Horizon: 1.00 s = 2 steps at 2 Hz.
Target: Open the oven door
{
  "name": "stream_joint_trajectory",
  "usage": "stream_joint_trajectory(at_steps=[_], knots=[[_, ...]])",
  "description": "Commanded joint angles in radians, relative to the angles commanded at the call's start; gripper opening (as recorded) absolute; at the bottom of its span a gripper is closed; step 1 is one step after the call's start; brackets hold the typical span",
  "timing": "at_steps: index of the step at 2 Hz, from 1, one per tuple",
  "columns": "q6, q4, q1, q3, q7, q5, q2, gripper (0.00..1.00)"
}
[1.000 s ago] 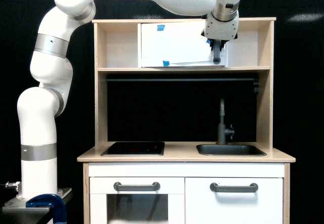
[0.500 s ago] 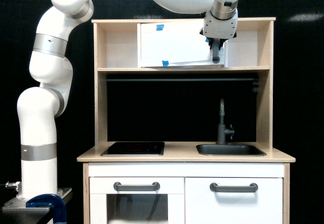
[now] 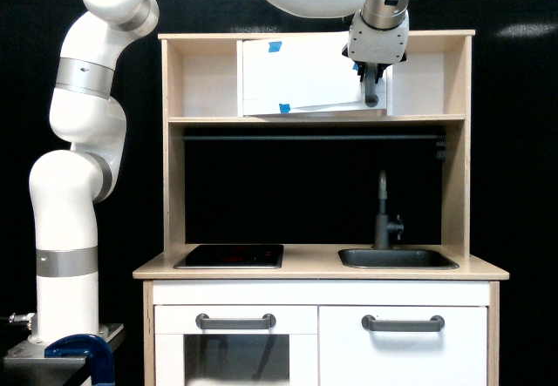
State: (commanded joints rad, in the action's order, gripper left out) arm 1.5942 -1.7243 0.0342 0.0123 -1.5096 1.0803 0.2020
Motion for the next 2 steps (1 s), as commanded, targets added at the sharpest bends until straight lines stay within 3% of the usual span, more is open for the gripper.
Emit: stream_joint_trajectory(at_steps=[2], knots=[[0.09, 0.093, 0.088, 0.018, -0.055, -0.008, -0.087, 0.0]])
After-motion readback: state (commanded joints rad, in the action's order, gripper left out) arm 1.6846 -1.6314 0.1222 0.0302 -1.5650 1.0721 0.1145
